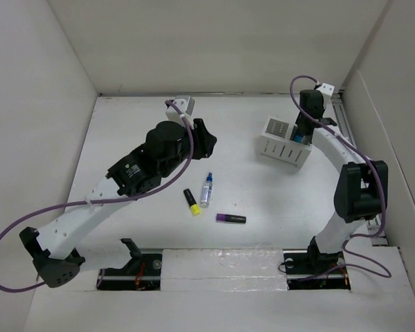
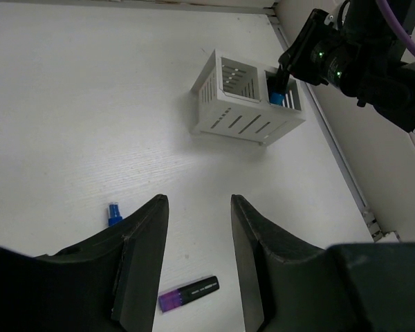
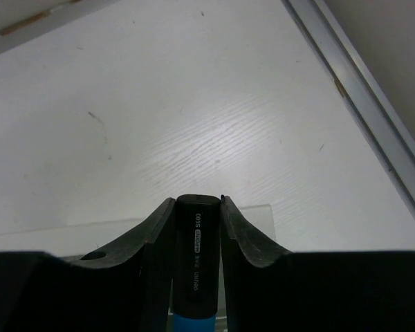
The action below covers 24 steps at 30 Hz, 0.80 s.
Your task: Organize the desk
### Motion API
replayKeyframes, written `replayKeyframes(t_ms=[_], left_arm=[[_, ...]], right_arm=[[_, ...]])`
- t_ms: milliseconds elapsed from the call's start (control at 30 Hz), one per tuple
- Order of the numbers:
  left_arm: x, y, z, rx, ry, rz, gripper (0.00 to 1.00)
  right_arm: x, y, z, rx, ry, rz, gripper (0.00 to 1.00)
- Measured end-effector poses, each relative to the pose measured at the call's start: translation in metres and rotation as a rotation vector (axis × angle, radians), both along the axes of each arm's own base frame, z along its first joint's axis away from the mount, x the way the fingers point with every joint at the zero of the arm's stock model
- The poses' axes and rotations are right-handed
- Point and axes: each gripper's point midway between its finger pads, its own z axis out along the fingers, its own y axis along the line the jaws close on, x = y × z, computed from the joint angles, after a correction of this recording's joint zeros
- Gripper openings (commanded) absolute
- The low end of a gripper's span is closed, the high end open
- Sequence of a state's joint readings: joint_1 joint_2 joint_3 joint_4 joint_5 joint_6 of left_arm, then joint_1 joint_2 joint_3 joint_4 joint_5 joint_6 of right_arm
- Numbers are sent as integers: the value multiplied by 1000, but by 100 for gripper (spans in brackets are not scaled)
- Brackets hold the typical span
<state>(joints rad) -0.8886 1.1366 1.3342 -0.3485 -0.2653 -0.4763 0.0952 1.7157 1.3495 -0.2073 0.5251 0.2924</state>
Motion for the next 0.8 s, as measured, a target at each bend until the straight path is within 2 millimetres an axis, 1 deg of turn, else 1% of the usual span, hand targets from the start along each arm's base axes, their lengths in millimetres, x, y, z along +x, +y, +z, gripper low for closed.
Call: replayKeyframes(t_ms=[67,167,200,233,333,400,500,533,567,600,667,700,733,800], left_arm=[[1,-1,-2,2,3,0,38],[2,-3,-3,3,5,-2,38],[2,-4,-3,3,4,-2,38],[3,-4,-4,4,4,-3,38],[4,-7,-6,10,5,-7,38],[5,-9,-9,17,9,-13,38],[6,-11,-12,27,12,-21,38],[6,-12,-12,28,11,-22,38],[6,-12,-12,29,9,-23,38],[6,-12,-12,30,8,-23,38],[7,-12,-11,30,5,-23,38],[7,-12,-11,30,4,-23,38],[7,-12,-11,30,3,-22,38],[7,-11,-9,29,-2,-18,39]], right_arm=[[-5,3,-10,-4,21,-2,32],[-7,5,-7,-10,10,-13,39],[-9,5,-5,-13,5,-17,44],[-11,6,-2,-13,1,-18,46],[-15,12,14,-7,-30,-8,54],[-19,15,29,1,-62,-1,56],[-26,21,51,13,-107,13,55],[-29,24,56,19,-116,18,50],[-32,26,65,22,-135,24,50],[-35,30,71,30,-147,35,34],[-42,44,82,47,-165,79,19],[-45,54,88,61,-176,110,8],[-50,66,92,76,-187,150,4],[-63,98,97,111,-196,243,0]])
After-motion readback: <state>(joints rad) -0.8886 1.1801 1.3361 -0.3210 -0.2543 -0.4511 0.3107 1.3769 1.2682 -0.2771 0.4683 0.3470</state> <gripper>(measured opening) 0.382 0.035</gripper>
